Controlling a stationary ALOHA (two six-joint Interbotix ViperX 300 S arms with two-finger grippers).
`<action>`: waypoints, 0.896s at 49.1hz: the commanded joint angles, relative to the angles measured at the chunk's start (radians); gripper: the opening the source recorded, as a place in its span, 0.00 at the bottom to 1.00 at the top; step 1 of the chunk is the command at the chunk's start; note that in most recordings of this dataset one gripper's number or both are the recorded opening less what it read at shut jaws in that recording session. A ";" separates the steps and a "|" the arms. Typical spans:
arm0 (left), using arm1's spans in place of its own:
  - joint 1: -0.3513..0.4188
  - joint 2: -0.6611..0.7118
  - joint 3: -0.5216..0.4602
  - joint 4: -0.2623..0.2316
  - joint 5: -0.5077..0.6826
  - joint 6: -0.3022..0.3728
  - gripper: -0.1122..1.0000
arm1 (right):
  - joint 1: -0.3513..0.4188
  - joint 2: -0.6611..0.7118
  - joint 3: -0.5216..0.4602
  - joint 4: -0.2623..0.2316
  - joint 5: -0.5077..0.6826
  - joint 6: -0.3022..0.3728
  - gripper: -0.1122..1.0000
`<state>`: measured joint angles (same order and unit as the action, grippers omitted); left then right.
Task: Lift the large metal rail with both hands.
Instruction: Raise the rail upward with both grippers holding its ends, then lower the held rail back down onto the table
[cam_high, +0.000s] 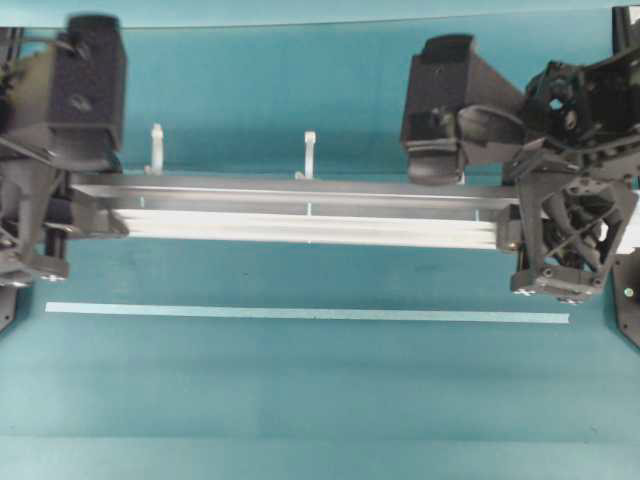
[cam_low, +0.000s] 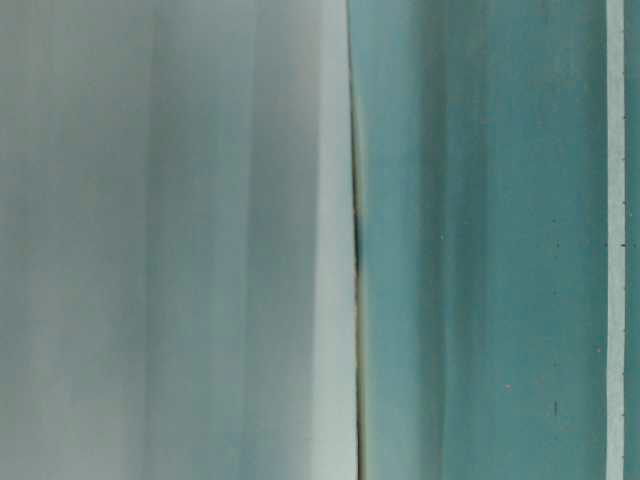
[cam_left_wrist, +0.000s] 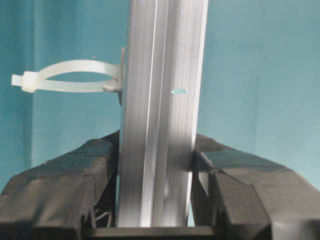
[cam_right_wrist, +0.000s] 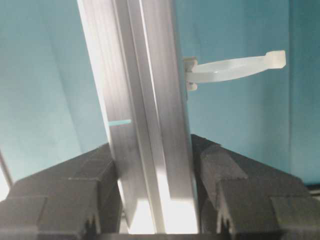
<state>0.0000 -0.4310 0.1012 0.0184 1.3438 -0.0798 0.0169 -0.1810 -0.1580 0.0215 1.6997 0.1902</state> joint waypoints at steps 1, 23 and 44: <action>0.002 -0.006 -0.046 0.003 0.000 -0.005 0.42 | -0.005 -0.008 -0.035 -0.005 -0.012 0.035 0.44; 0.008 0.005 -0.052 0.003 0.015 -0.008 0.42 | -0.006 -0.005 -0.011 -0.005 -0.017 0.035 0.44; 0.011 0.009 0.140 0.005 -0.095 -0.017 0.42 | -0.012 -0.023 0.265 -0.005 -0.155 0.006 0.44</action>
<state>0.0077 -0.4065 0.2117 0.0199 1.3070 -0.0813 0.0153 -0.1887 0.0568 0.0184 1.5861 0.1887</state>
